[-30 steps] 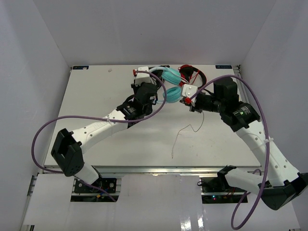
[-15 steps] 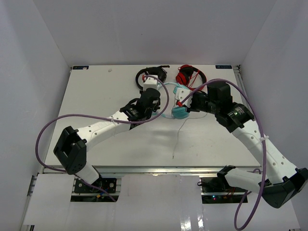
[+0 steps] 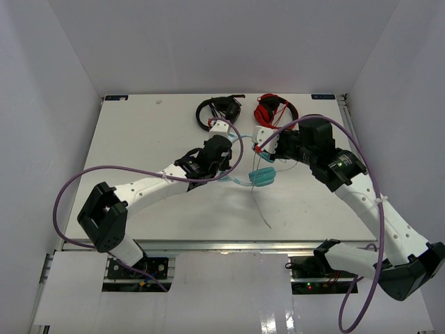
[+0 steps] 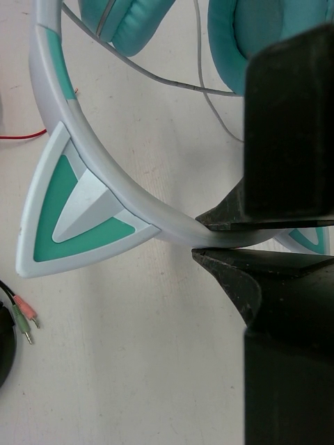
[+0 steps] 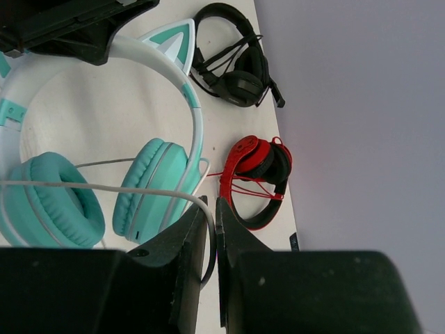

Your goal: Wrap the headphones

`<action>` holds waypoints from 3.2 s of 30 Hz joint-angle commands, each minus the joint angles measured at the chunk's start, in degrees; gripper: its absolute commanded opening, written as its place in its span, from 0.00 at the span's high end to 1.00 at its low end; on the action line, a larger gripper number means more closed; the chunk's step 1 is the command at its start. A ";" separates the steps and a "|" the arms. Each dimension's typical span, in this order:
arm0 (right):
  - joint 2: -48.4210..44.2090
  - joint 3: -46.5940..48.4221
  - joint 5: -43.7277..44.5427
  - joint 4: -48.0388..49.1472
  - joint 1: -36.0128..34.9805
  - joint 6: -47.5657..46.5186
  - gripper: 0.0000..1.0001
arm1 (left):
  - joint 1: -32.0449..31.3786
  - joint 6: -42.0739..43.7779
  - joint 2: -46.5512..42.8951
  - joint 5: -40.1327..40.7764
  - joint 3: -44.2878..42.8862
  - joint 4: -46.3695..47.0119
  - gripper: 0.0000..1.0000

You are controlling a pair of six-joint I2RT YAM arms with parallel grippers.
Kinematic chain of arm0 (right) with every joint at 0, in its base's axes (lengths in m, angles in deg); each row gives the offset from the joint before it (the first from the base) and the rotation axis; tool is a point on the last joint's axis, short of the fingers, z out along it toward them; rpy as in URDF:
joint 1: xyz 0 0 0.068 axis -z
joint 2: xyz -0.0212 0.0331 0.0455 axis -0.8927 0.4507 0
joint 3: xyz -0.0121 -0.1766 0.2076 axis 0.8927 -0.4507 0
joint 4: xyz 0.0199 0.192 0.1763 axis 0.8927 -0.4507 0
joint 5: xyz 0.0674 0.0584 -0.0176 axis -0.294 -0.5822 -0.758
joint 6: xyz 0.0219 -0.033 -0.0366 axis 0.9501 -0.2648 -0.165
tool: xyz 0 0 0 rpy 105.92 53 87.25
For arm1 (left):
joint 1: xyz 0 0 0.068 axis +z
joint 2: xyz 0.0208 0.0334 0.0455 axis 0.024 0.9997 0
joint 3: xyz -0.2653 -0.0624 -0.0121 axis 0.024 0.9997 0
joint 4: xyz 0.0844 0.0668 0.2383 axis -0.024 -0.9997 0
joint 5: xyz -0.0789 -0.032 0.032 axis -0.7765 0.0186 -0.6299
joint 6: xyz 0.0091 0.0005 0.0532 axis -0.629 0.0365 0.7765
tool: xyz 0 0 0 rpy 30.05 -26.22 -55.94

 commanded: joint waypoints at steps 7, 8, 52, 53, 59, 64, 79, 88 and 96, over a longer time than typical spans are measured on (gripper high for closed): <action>-0.10 -4.71 2.07 6.57 -0.13 -2.15 0.82 | -0.16 -0.42 -6.44 -3.79 2.21 3.32 1.00; 0.22 -4.78 1.98 6.80 0.01 -1.87 0.82 | -0.16 -0.51 -6.80 -3.86 2.33 3.42 1.00; 0.93 -19.01 -43.12 30.63 28.17 30.71 0.20 | 0.19 1.19 -21.03 2.16 -2.81 -6.99 1.00; 0.94 -20.14 -44.17 34.64 28.35 32.56 0.18 | 0.19 1.21 -21.33 2.21 -3.08 -7.80 1.00; 6.41 -29.88 -49.60 43.46 23.32 34.34 0.11 | 0.16 1.11 -22.94 3.17 -8.89 -12.03 1.00; 8.76 -31.21 -45.98 37.32 17.54 26.07 0.10 | 0.19 0.46 -23.73 4.34 -10.34 -12.87 1.00; 14.68 -37.11 -20.33 50.40 6.35 23.20 0.02 | 0.19 -1.17 -24.12 4.58 -12.22 -13.02 1.00; 21.03 -30.98 -19.24 39.96 1.96 18.49 0.08 | 0.19 -1.69 -24.54 4.74 -12.40 -13.18 1.00; 26.36 -25.69 -15.50 33.09 0.24 15.31 0.19 | 0.15 -2.26 -25.63 5.11 -13.10 -13.54 1.00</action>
